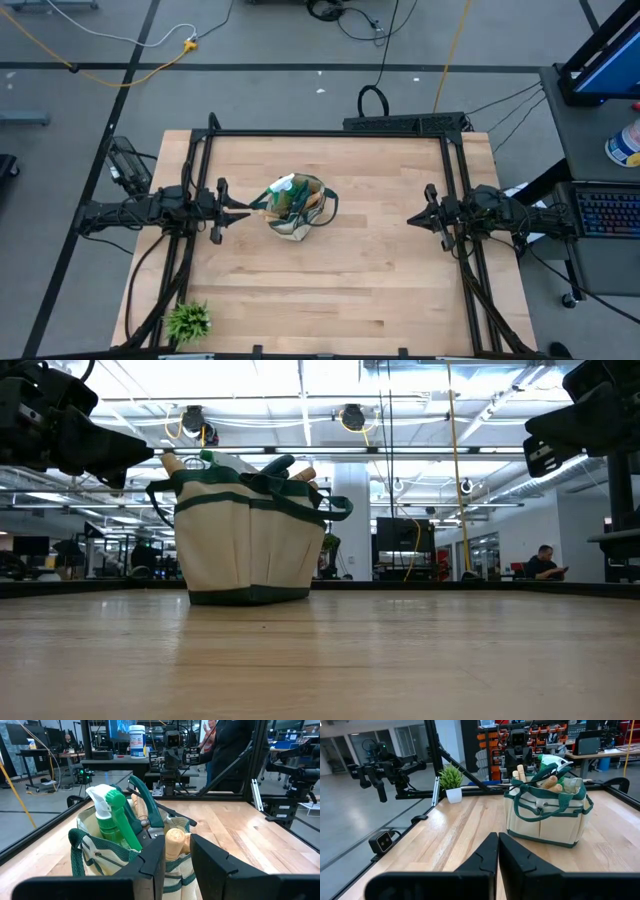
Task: Pick & Place Garden tools in Gardening bag
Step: Return to Home Position
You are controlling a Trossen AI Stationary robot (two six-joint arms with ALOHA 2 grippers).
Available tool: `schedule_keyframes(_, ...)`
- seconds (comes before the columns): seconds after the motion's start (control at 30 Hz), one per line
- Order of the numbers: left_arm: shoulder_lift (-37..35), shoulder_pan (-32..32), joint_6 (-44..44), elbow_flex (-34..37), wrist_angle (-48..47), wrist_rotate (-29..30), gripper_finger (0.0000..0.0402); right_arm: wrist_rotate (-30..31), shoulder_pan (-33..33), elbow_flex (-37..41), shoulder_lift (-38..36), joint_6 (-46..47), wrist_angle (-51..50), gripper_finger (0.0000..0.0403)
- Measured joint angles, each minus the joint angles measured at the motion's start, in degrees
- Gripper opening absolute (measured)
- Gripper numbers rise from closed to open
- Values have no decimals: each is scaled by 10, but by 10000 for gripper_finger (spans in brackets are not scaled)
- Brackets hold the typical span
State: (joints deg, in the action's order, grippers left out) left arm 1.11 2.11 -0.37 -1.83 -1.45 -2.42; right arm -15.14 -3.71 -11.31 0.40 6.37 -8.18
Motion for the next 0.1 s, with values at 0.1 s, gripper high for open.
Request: schedule_keyframes(0.1, 0, 0, 1, 0, 0, 0, 93, 0, 0, 0, 0, 0, 0, 4)
